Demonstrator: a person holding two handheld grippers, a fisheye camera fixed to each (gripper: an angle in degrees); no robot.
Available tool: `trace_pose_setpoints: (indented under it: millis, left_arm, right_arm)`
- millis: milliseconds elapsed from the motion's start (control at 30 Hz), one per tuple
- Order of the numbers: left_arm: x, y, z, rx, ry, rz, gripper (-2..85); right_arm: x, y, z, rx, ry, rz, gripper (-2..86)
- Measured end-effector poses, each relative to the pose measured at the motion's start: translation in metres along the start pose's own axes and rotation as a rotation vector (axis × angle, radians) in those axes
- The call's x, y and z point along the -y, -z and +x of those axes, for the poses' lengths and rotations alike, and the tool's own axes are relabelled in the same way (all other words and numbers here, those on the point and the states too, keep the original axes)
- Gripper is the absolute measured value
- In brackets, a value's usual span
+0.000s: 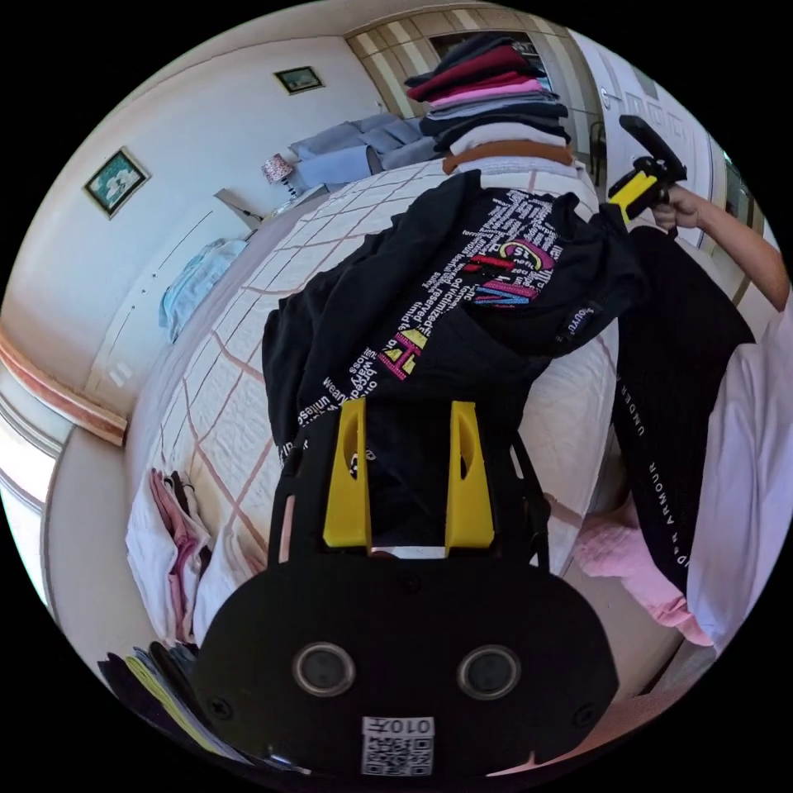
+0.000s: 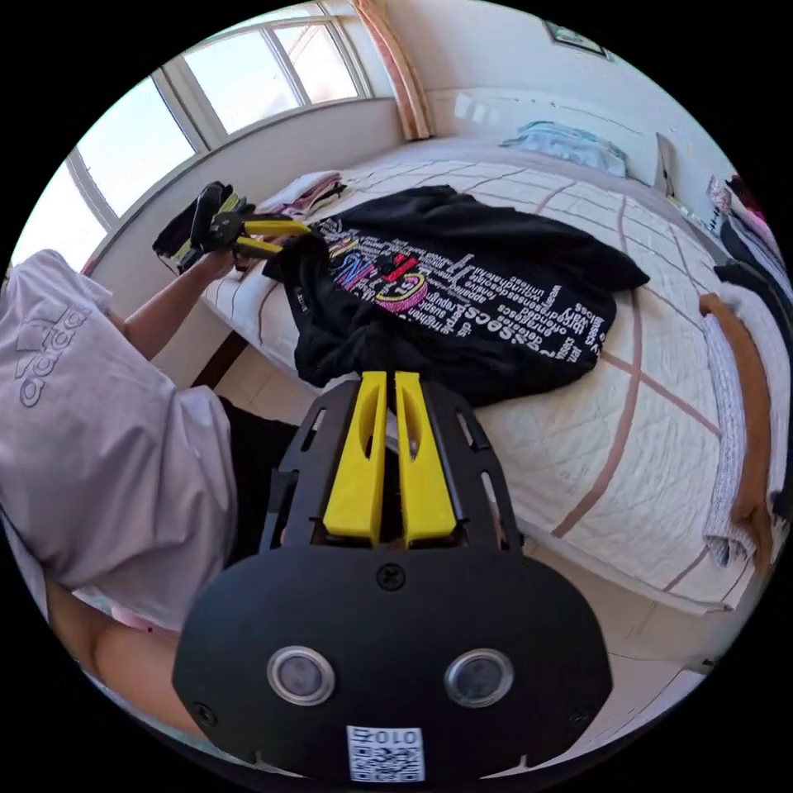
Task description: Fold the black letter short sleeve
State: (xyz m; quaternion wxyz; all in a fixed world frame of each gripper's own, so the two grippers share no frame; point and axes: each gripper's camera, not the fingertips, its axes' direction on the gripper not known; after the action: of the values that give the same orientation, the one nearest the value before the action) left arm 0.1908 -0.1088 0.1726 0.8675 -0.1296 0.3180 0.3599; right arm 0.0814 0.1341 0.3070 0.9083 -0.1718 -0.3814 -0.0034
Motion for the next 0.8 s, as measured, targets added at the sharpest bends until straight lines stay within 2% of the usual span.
trace_pose_setpoints:
  millis: [133,233,333,467,533,667,800]
  left_arm:
    - [0.008,0.005,-0.009,0.041,-0.093,0.009,14.5]
    - [0.015,0.006,-0.023,-0.054,-0.2,0.016,14.6]
    - [0.022,-0.008,-0.029,-0.138,-0.328,-0.05,14.3]
    - [0.025,-0.017,-0.042,-0.235,-0.37,-0.043,12.9]
    - [0.025,-0.025,-0.05,-0.312,-0.359,-0.049,12.2]
    - [0.009,-0.041,-0.096,-0.533,-0.132,0.03,11.0]
    - [-0.009,-0.043,-0.115,-0.579,-0.002,0.098,10.2]
  right_arm:
    - [-0.005,0.023,-0.01,-0.041,0.03,0.083,2.1]
    - [-0.017,0.041,-0.013,-0.038,0.046,0.111,2.5]
    - [-0.032,0.051,-0.014,-0.034,0.029,0.124,3.0]
    - [-0.047,0.055,-0.022,-0.014,0.022,0.156,3.6]
    - [-0.049,0.054,-0.023,-0.02,0.014,0.148,3.8]
    - [-0.045,0.043,-0.012,-0.095,-0.097,0.11,4.3]
    - [-0.032,0.019,0.005,-0.127,-0.153,0.052,7.5]
